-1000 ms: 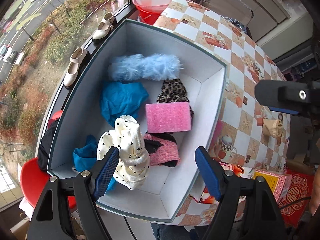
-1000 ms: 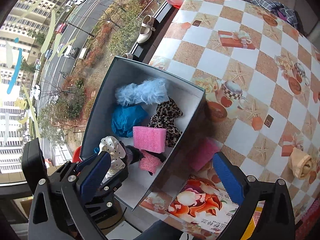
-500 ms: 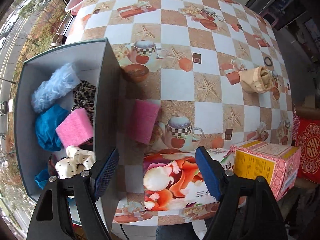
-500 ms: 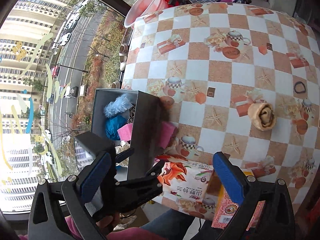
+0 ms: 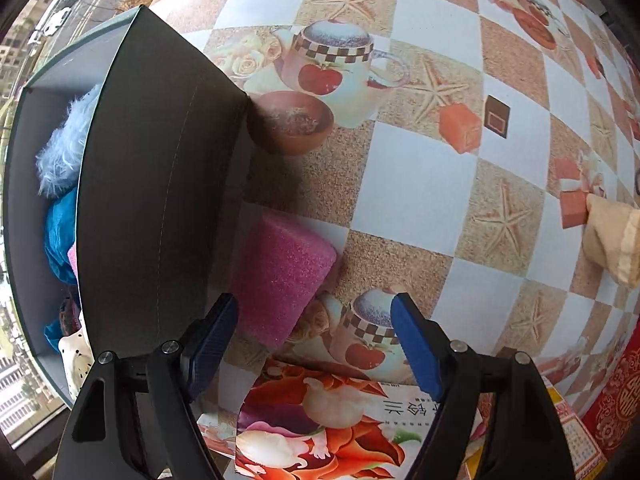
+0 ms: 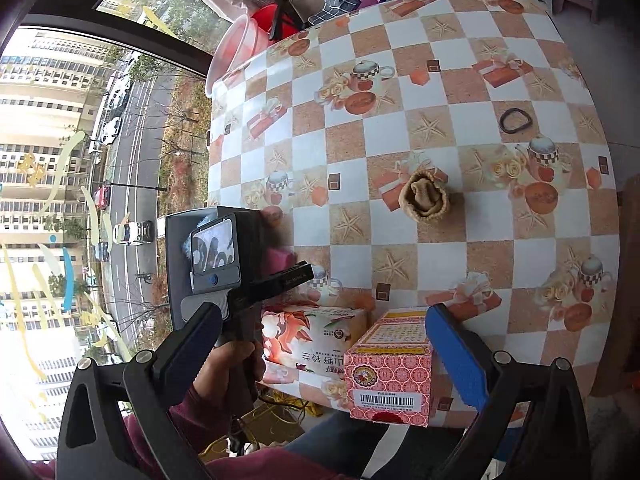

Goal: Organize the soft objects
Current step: 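Move both tools back toward the pink sponge and tan knit sock, then grasp the pink sponge with left tool while right tool grasps the tan knit sock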

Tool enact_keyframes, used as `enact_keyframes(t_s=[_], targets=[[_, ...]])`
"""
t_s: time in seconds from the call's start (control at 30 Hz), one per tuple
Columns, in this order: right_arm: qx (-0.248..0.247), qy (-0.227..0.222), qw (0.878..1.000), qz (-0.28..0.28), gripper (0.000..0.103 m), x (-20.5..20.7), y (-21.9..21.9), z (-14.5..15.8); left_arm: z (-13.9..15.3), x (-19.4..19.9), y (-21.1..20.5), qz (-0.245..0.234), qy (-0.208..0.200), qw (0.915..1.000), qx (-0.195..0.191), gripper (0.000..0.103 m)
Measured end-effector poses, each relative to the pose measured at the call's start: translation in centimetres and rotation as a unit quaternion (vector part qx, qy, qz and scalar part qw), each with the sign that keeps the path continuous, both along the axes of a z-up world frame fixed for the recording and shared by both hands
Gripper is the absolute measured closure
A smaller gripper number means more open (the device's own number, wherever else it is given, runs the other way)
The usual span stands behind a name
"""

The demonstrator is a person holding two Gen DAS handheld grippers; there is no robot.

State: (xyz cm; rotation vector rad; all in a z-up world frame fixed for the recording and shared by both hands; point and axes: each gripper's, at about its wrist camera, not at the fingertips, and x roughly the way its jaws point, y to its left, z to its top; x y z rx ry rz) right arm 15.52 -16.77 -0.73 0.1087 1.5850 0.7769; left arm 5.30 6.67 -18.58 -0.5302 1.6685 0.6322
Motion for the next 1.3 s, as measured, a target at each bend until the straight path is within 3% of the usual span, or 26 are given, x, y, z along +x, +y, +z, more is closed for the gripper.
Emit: enact_keyframes(t_s=[0.1,0.23,0.33,0.43,0.5,0.63,0.7,0.87,1.03,1.3], targets=[[0.001,0.005,1.000,-0.003,0.000,0.2,-0.7,-0.4,-1.4,-0.2,0.5,0.017,0.022,0.9995,-0.012,0.021],[0.002,0.011,1.000,-0.006,0.000,0.2,-1.7,-0.9,-1.9,0.4,0.1,0.010,0.012,0.9995,-0.029,0.006],[0.001,0.013,1.000,-0.013,0.000,0.4,-2.5,-1.2,-1.2,1.6,-1.2,-0.016,-0.037,0.9976,-0.056,0.003],[-0.004,0.015,1.000,-0.020,0.000,0.5,-3.2,-1.5,0.6,3.1,-3.1,-0.051,-0.097,0.9899,-0.090,0.003],[-0.006,0.016,1.000,-0.023,0.000,0.7,-3.3,-1.7,2.2,3.6,-3.9,-0.062,-0.110,0.9898,-0.066,0.003],[-0.012,0.008,1.000,-0.019,0.000,0.7,-3.5,-1.9,3.6,3.5,-4.7,-0.125,-0.093,0.9878,0.006,0.003],[-0.022,-0.003,1.000,-0.014,0.000,0.8,-3.5,-2.2,3.4,3.0,-4.5,-0.150,-0.086,0.9848,0.017,0.003],[-0.064,-0.022,0.998,0.013,0.000,1.7,-2.6,-4.8,1.4,2.6,-3.4,-0.169,-0.064,0.9834,0.003,0.003],[-0.102,-0.048,0.992,0.052,0.000,3.8,-0.4,-7.8,-1.4,1.6,-3.6,-0.145,-0.056,0.9877,-0.016,0.003],[-0.149,-0.054,0.983,0.096,0.000,6.3,4.3,-14.3,-4.0,2.8,-3.2,-0.126,-0.051,0.9902,-0.030,0.003]])
